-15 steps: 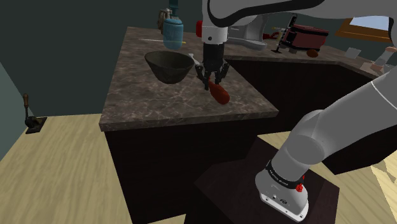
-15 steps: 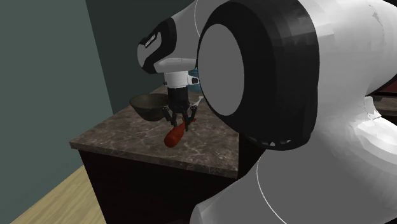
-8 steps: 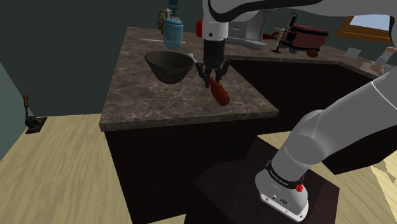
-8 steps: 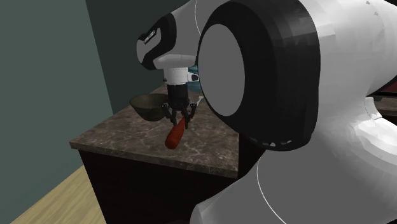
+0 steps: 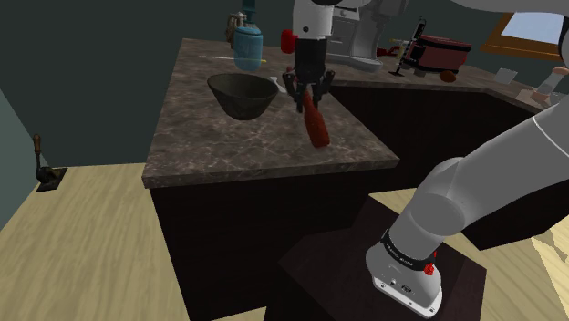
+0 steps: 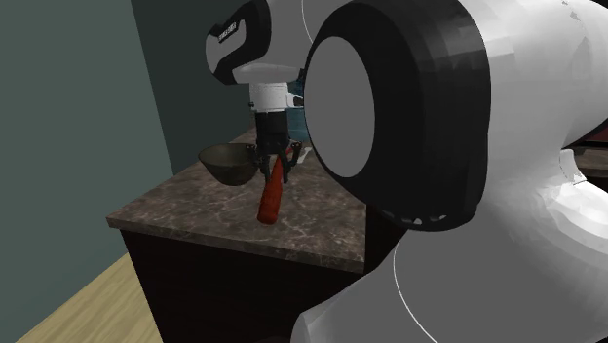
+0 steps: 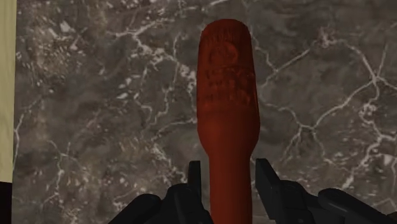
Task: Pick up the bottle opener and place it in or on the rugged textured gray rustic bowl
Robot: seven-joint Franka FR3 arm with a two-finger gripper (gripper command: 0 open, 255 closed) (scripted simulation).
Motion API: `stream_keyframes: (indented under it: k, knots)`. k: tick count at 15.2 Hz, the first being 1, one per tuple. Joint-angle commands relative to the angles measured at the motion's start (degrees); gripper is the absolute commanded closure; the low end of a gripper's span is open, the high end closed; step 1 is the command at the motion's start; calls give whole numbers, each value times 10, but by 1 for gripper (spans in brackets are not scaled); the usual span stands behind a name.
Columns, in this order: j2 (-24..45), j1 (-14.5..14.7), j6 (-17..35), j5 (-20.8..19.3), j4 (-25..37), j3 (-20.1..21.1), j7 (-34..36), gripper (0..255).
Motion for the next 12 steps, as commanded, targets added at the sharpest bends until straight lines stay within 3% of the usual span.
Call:
stream_keyframes:
  k: [1,12]
  knots:
    - [3,0,-16,-1,18,0,1,255]
    - [19,-2,-100,-4,118,-3,5,255]
